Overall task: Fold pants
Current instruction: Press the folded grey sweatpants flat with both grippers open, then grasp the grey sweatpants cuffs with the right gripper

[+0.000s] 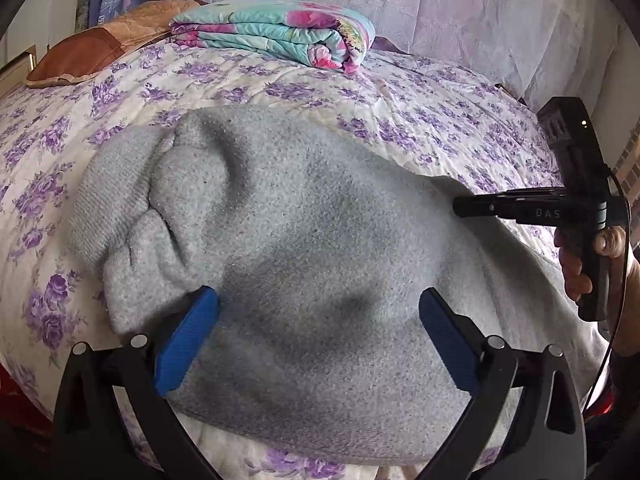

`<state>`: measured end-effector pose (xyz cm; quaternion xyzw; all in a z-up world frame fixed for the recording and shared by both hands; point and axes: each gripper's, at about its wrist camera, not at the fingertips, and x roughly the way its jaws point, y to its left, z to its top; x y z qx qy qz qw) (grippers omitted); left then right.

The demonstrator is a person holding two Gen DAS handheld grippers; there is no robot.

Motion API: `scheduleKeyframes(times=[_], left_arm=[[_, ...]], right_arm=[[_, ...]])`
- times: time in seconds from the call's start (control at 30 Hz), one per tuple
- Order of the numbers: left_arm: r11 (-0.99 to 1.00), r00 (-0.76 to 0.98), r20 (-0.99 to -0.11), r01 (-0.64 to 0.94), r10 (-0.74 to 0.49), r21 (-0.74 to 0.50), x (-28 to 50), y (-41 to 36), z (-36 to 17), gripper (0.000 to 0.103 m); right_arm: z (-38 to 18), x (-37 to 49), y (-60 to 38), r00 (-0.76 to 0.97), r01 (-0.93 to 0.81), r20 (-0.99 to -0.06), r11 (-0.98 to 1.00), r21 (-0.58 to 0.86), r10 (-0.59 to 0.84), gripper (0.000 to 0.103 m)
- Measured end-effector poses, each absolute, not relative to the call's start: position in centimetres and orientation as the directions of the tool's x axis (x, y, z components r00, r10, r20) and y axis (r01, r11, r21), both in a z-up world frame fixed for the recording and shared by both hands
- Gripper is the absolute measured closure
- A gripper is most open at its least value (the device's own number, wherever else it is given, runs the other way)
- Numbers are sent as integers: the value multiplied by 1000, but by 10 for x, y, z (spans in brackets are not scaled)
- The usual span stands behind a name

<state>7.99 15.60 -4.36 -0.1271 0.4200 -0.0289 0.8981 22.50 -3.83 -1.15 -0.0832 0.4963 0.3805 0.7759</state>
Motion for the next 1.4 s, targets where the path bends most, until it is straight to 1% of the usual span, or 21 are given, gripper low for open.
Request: scheduleKeyframes(times=[0.17,0.27,0.3,0.43,0.53,0.67,0.7,0.73,0.8,0.87,0.93,1.03,1.1,1.13,1.17,1.2,1.23,1.27,1.3,1.37,1.4], left_arm=[[962,662,-735,-75,-148,-261,81,156,-44,5],[981,650,-754,-69,-93,-181,83,145,-46,5],[982,648,-755,-64,-95,-179,82,146,-45,5],[964,638,-754,-71,-154,-256,69,158,-30,5],[956,623,-742,39,-250,-290,49,138,-11,5],[982,612,-768,141,-188,-128,36,96,-18,5],[983,581,-793,136,-182,-126,42,96,-32,5],[984,559,-810,119,-178,-134,50,99,-51,5],[991,632,-767,126,-113,-42,48,88,-58,5],[996,639,-768,87,-49,9,48,76,-56,5],[994,644,-758,98,-103,-51,45,76,-48,5],[983,644,-743,107,-183,-150,42,82,-37,5],[976,650,-729,112,-213,-186,41,81,-32,5],[971,645,-726,127,-237,-203,42,79,-32,5],[968,636,-730,138,-249,-209,45,75,-34,5],[971,625,-743,135,-239,-198,50,71,-40,5],[975,614,-758,122,-220,-185,55,68,-46,5],[977,607,-766,111,-210,-180,60,67,-52,5],[979,609,-767,103,-202,-176,61,66,-53,5],[979,618,-760,94,-201,-182,59,65,-49,5],[974,617,-755,96,-220,-205,57,67,-46,5]], right_arm=[[-15,226,-43,254,-672,-820,703,232,513,93],[-30,222,-44,274,-668,-823,713,210,498,75],[-21,219,-49,311,-652,-812,732,196,494,64],[27,187,-95,429,-597,-700,761,255,571,65],[34,142,-134,398,-529,-676,757,384,621,65],[-9,91,-166,415,-390,-738,837,383,531,59],[-31,92,-177,419,-333,-756,860,387,503,68],[-44,92,-191,448,-327,-698,829,454,558,82],[-54,95,-218,465,-262,-618,766,588,634,93],[-40,81,-239,519,-228,-541,717,659,662,85],[-11,43,-253,616,-303,-479,749,589,625,61],[13,-12,-283,762,-242,-487,884,399,428,55],[9,-34,-317,805,-101,-510,917,385,303,55],[-2,-37,-338,797,-21,-546,915,402,259,59],[-19,-34,-357,761,56,-606,907,417,231,71],[-40,-29,-376,724,91,-634,873,478,272,95],[-52,-31,-393,740,96,-593,821,562,319,102],[-56,-35,-405,748,95,-552,764,638,369,101],[-54,-40,-411,759,93,-517,720,688,395,95],[-35,-59,-404,813,59,-470,755,653,342,62],[-25,-71,-399,841,57,-457,792,608,290,39]])
